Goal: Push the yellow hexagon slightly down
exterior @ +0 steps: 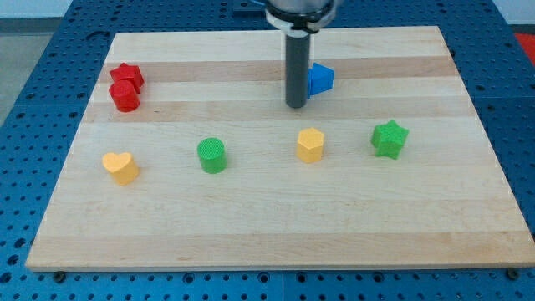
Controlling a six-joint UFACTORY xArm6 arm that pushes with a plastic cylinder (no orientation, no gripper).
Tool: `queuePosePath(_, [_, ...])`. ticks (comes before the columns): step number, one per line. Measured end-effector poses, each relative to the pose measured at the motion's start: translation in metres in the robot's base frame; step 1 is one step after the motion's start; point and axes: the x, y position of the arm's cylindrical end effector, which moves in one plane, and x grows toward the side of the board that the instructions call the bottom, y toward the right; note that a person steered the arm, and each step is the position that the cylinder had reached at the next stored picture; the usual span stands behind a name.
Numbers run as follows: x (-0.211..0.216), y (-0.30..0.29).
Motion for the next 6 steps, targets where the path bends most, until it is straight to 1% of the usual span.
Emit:
queuePosePath(3, [0.105, 0.003])
queuePosePath(4, [0.107, 0.003])
queuePosePath(5, [0.102, 0.016])
queuePosePath(6, [0.110, 0.047])
